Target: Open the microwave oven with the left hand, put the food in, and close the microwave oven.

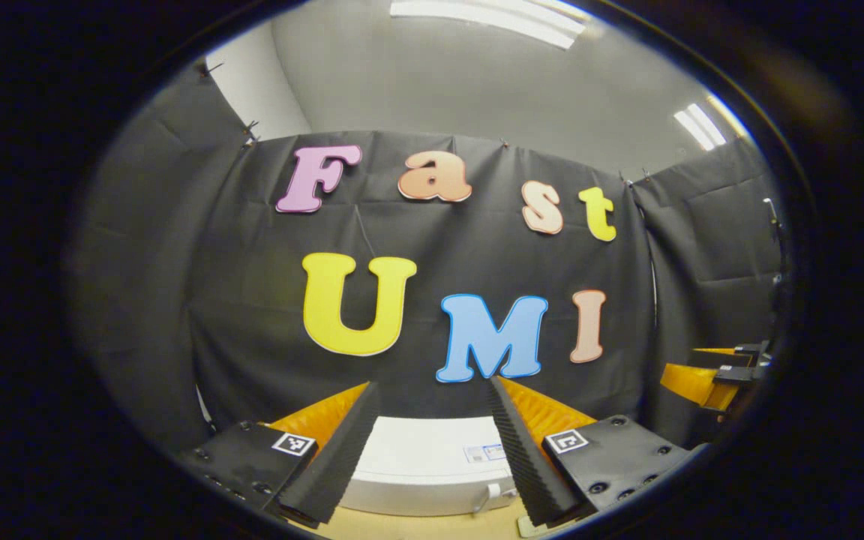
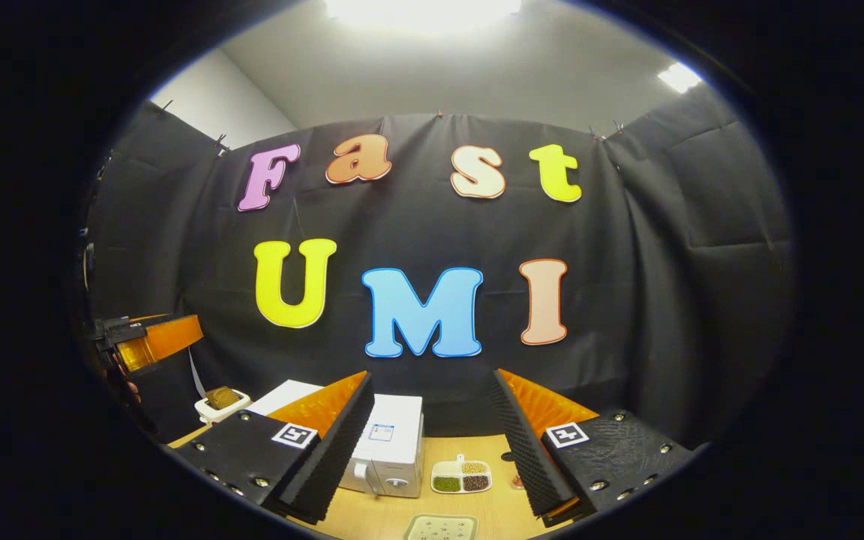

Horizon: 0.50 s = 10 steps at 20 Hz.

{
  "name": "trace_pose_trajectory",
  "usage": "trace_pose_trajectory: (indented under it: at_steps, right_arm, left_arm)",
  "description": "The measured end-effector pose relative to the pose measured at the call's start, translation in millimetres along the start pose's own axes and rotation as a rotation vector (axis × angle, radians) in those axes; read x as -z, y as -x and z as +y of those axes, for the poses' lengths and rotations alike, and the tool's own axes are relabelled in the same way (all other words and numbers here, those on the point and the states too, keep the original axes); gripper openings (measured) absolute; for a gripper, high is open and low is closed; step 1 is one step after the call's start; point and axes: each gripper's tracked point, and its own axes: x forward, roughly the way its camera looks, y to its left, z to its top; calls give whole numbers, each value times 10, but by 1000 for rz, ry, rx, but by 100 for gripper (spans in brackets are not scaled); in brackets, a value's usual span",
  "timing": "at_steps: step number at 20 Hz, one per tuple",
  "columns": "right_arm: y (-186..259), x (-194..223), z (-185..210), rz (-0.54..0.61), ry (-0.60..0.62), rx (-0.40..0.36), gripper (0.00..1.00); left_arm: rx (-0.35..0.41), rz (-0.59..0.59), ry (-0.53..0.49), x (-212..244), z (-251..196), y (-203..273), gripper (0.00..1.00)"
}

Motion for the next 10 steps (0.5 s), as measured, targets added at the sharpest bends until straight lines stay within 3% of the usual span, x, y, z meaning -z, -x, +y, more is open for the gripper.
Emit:
trace_pose_trajectory:
  at_steps: [10]
  right_arm:
    - [468, -154, 203, -32, 6, 48, 95]
  left_arm:
    - [64, -21, -26, -182, 70, 413, 98]
